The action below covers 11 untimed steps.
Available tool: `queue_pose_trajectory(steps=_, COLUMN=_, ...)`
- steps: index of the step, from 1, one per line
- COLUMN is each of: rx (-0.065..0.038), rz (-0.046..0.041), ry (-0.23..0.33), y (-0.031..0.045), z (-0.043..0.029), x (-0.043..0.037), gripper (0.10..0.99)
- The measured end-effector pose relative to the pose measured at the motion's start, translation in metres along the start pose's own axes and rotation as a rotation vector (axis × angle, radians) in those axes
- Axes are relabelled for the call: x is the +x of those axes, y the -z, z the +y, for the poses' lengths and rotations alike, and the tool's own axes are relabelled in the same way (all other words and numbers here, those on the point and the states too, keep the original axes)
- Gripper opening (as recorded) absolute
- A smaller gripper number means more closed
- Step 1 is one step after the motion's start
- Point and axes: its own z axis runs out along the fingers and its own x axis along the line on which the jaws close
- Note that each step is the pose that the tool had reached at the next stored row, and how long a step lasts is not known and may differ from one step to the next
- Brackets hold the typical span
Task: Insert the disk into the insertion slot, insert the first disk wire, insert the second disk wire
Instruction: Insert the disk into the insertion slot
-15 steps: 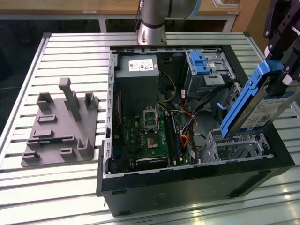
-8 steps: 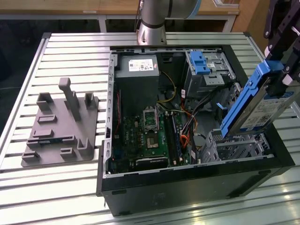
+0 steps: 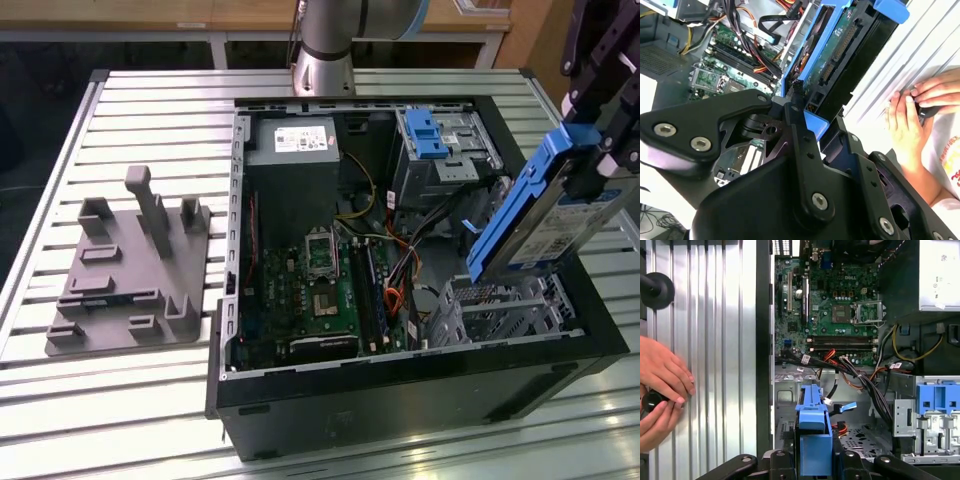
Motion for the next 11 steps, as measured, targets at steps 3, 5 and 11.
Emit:
queue_pose_trajectory(steps=3, rx=0.0, rz=-0.0065, ry=0.0, y=-0.0001, z=0.0, x=0.0005, gripper=0.365)
queue_pose_trajectory(steps=5, rx=0.0, rz=-0.0068, ry=0.0, y=0.0, z=0.0, x=0.0005, gripper=0.365)
queue_pose_trajectory(steps=11, rx=0.0, rz=-0.007, ry=0.0, y=-0.0017, z=0.0, x=0.0005, gripper=0.365)
